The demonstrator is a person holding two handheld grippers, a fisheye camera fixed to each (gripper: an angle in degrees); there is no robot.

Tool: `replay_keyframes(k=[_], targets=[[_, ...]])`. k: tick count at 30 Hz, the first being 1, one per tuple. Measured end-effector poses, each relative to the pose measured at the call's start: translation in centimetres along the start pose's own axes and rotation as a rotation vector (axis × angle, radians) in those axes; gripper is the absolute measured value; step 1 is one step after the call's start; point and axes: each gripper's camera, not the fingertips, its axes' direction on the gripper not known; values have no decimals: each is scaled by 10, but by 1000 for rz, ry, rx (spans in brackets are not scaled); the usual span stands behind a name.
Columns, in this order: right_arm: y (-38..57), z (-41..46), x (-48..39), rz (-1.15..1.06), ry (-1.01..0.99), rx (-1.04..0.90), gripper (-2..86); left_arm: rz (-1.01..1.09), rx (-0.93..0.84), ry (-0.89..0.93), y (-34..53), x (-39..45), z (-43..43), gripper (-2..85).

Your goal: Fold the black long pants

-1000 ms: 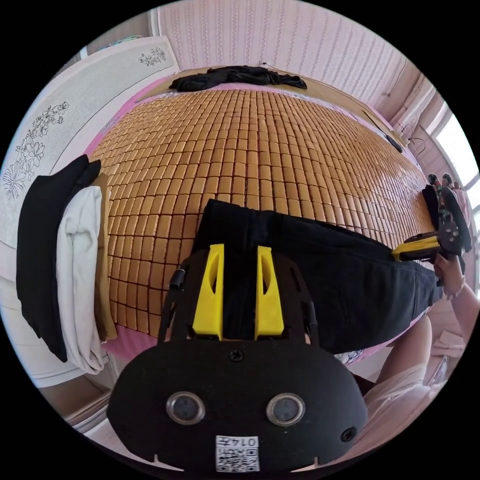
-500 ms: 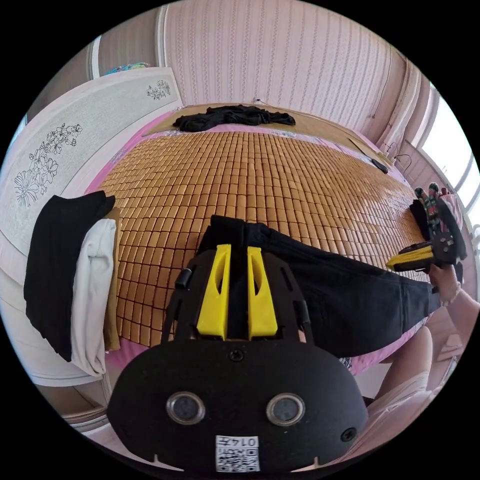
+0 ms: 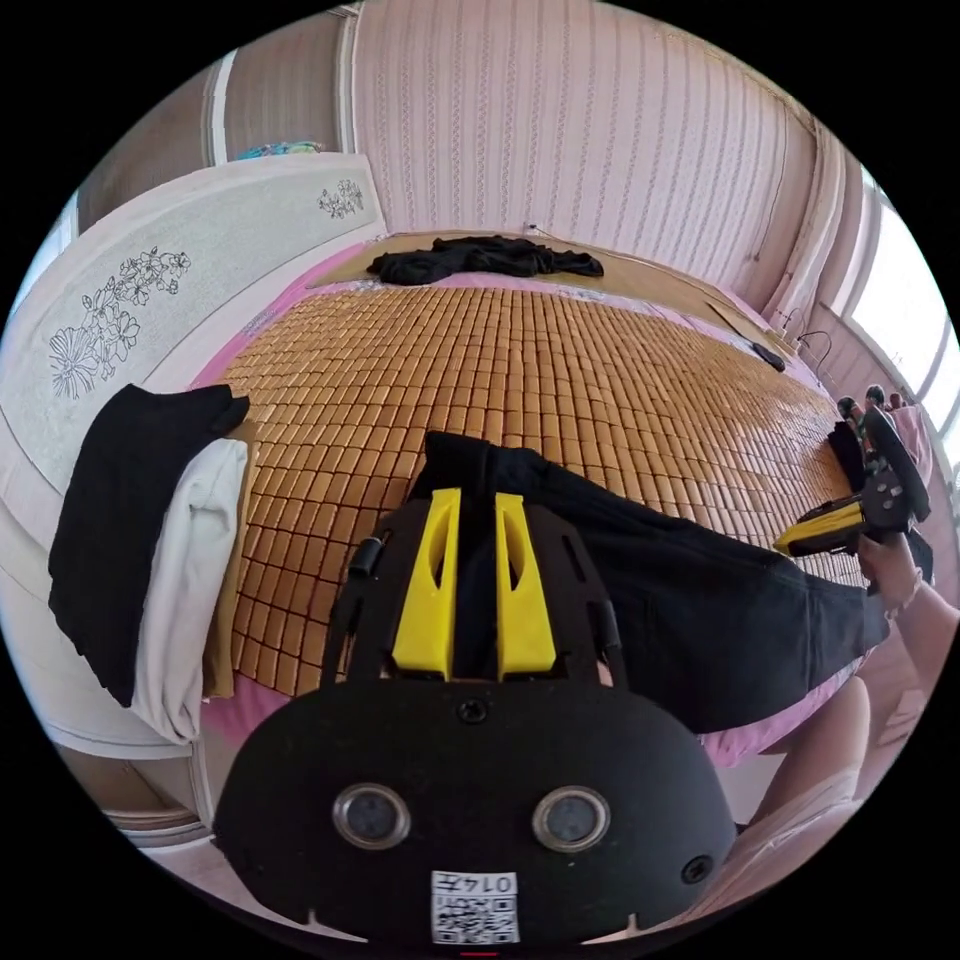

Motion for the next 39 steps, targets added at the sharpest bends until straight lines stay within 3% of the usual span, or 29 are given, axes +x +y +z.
replay_keyframes(k=[2,4,7,12,16,20,22,31,34,39], targets=[[-3,12,3,7,-49,-29,-4,-10,-174,-35,-4,8,41,80],[3,7,2,7,-9,1,-4,28,-89,-53,-4,14,39,88],[30,-12,9,46,68,116,-4,75,-140,-76,-9,19,35,99],[94,-14,22,113,28,167,-4,264,71,-190,18,36,-16,83],[113,14,23,131,5,90,-4,638,219,36,50,106,-45,3],[91,31,22,76,31,23,-4,805,149,362,67,206,-29,-8],[82,43,24,73,32,-39,-4,847,71,413,71,250,-12,-9],[57,61,30,31,123,-280,-5,815,-177,515,56,352,50,-9],[60,58,41,60,200,-224,-4,837,-305,454,53,371,73,-9],[69,89,60,44,198,-278,-4,859,-300,498,51,385,88,-10]])
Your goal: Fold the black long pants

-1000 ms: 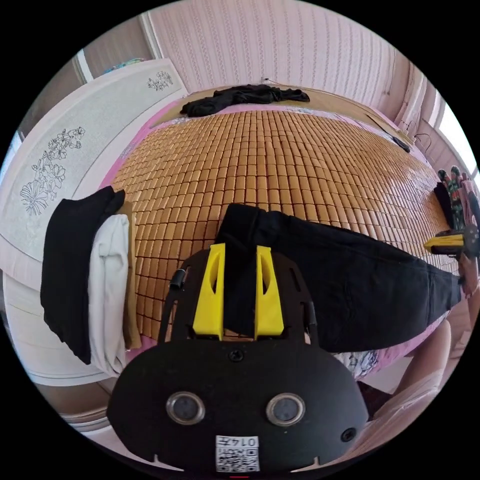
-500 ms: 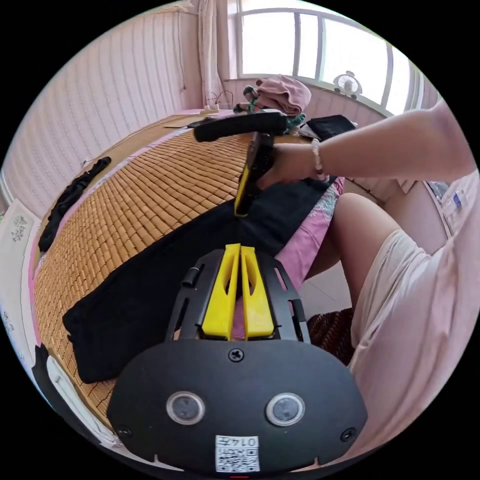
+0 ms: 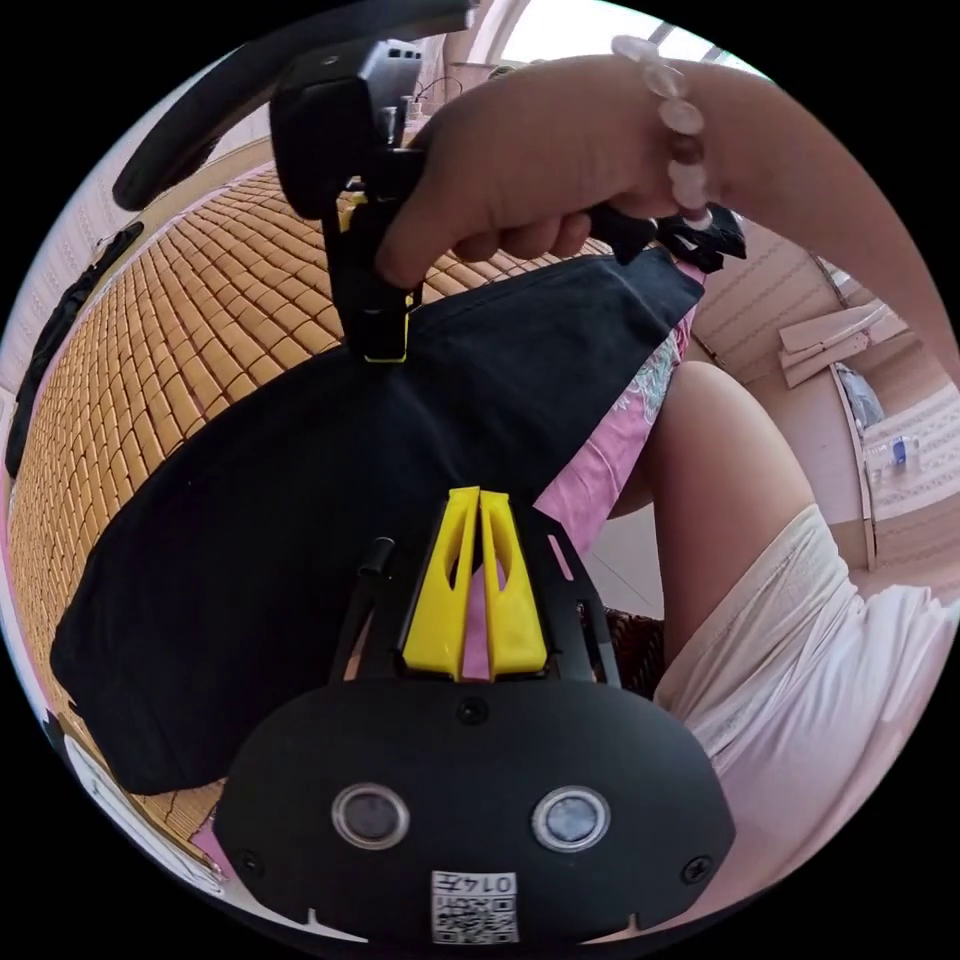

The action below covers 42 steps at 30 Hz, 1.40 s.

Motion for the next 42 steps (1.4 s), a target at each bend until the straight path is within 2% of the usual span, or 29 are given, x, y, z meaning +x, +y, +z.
replay_keyframes(k=[5,10,12,15,17,18,20,21,23,25,29,31,34,39,42], targets=[[3,30,26,6,-94,-63,-7,162,-52,-64,-23,14,12,-10],[28,60,37,46,-107,-13,-9,191,-101,-61,-44,17,20,-10],[48,70,41,25,-114,61,-9,227,-123,-82,-51,22,22,-10],[125,88,58,117,-235,360,-8,250,-147,-104,-61,27,25,-10],[214,114,83,337,-306,594,-5,267,-162,-109,-68,29,29,-10],[238,124,89,403,-313,648,-3,268,-165,-108,-70,30,29,-10],[337,172,112,714,-313,826,14,252,-171,-94,-76,28,31,-10],[361,187,117,797,-310,865,24,247,-172,-90,-78,28,32,-10],[444,247,131,1097,-319,982,58,248,-187,-89,-84,29,33,-10],[483,284,139,1244,-254,991,88,286,-207,-100,-89,32,35,-9],[523,355,160,1496,-201,868,148,335,-257,-92,-100,33,37,-9],[528,383,170,1525,-293,838,156,340,-271,-93,-104,34,37,-8],[533,416,180,1491,-504,902,127,336,-279,-106,-106,36,37,-8],[554,439,178,1516,-539,893,82,298,-257,-123,-105,35,34,-8],[571,445,171,1453,-575,1022,34,272,-241,-130,-102,34,30,-9]])
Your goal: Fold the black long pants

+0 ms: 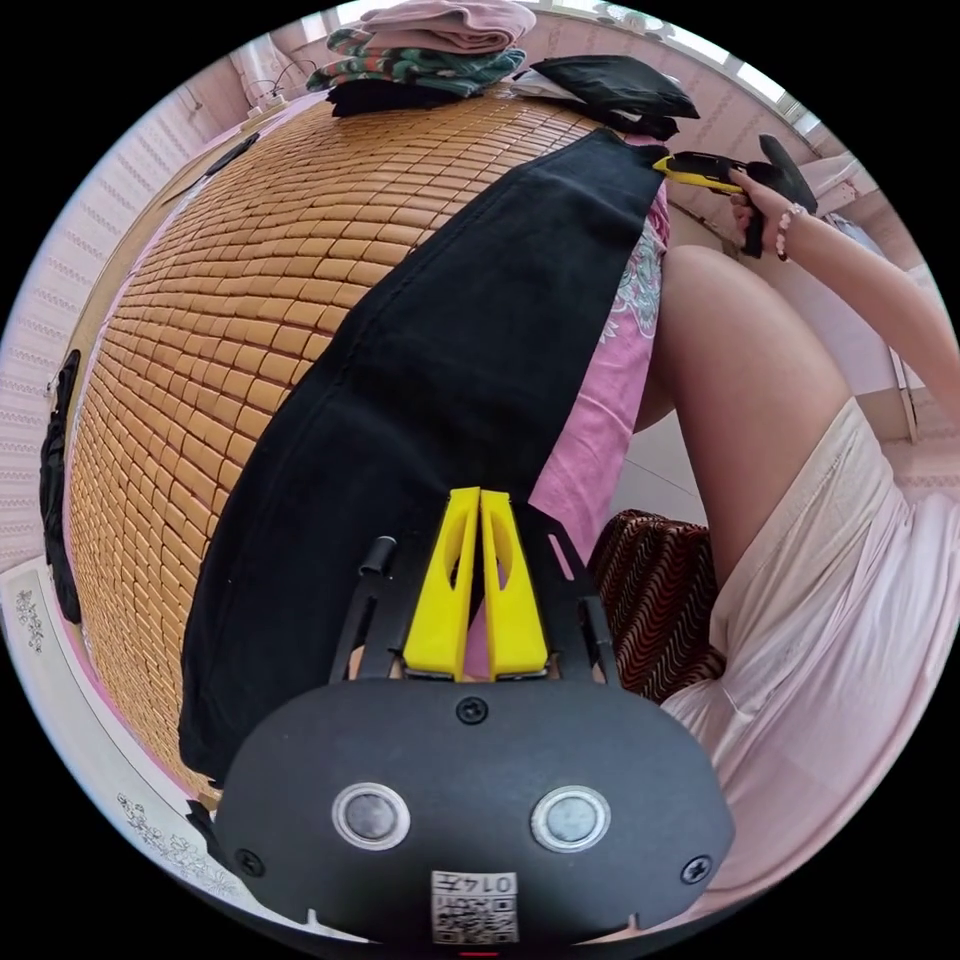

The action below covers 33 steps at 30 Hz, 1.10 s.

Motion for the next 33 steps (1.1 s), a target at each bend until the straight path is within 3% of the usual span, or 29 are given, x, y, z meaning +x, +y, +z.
replay_keyframes(k=[4,7,11,14,18,21,26,33], targets=[[0,-16,3,-68,-105,8,18,-103,24,30,8,-7,-6,-10],[7,-28,-36,-255,-266,27,16,-314,200,153,32,-24,-22,-9],[62,1,-145,-746,-390,-284,24,-459,359,251,68,-37,-47,-3],[128,53,-187,-980,-248,-525,43,-526,399,280,88,-43,-54,31],[172,95,-195,-1000,-281,-806,101,-573,369,331,104,-48,-50,72],[188,90,-197,-1044,-215,-740,105,-583,368,368,110,-50,-49,68],[209,92,-208,-1120,81,-626,132,-542,396,354,94,-49,-58,82],[237,111,-222,-1206,229,-590,127,-450,312,306,49,-45,-53,105]])
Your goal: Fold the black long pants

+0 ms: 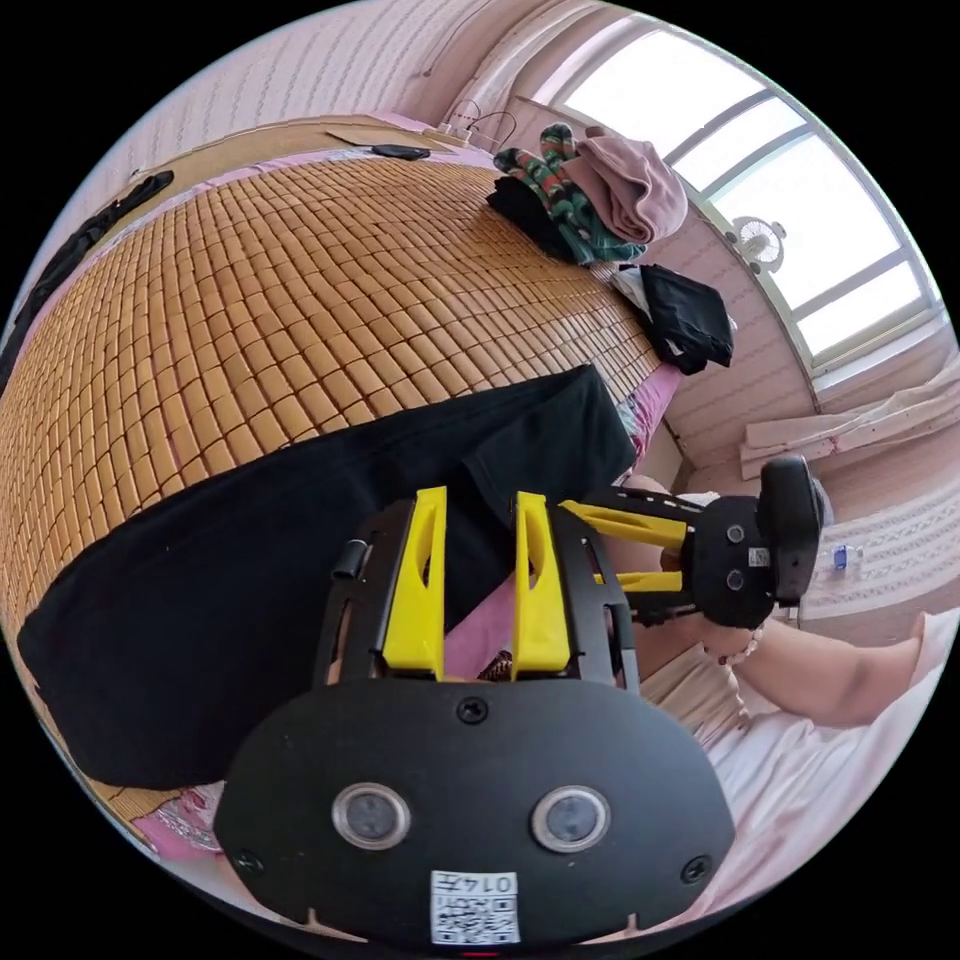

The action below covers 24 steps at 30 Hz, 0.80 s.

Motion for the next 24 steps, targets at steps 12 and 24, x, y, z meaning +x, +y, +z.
replay_keyframes(k=[12,24], targets=[[-16,-9,0,100,-7,-46,73,143,-192,-155,-3,17,20,43],[-54,-97,12,40,-429,211,26,-2,132,5,83,-36,-86,35]])
